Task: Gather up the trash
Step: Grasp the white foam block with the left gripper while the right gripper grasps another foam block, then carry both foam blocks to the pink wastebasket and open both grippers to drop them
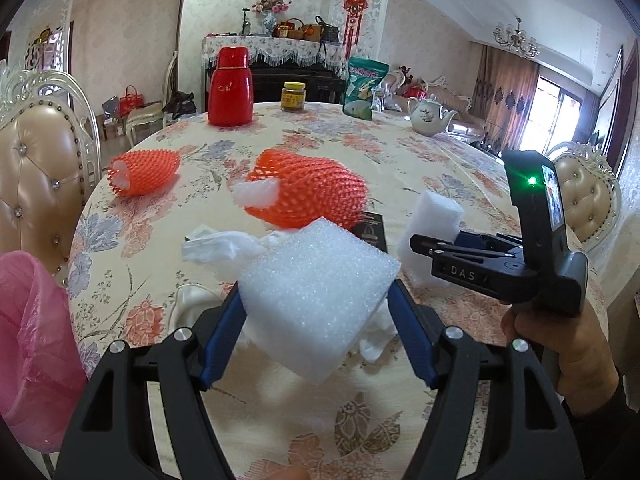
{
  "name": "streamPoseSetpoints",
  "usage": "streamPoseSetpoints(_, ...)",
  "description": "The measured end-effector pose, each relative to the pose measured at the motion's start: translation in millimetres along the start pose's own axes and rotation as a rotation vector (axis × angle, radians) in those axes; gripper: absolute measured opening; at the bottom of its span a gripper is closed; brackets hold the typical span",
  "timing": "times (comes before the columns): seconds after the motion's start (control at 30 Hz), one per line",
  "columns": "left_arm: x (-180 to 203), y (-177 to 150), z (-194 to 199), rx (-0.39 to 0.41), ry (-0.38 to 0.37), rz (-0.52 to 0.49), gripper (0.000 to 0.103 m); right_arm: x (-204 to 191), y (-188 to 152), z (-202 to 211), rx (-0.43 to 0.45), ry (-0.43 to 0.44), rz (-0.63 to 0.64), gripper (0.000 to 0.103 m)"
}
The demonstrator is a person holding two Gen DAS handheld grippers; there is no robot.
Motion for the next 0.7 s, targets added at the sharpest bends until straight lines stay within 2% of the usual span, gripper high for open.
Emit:
streamPoseSetpoints(0.37, 8.9, 7.1, -2.0, 0.024, -0.022, -0.018, 0.069, 11.2, 3.9, 25.1, 0.046, 0.018, -0.022, 0.05)
streamPoseSetpoints(0.7, 11.6, 30.3, 12.0, 0.084, -0.007, -0.036, 0.069, 20.0, 13.6, 42.6, 0.09, 0.031, -0.042, 0.05)
Point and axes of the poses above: each gripper's, at about its wrist camera, not at the fingertips, and z roughly against the way its jaws point, x to its right, y to its top, the point moved 6 cm from there along -z, roughly the way its jaws point, and after that the axes turned 13 degrees about -y, right-handed, at the moved point
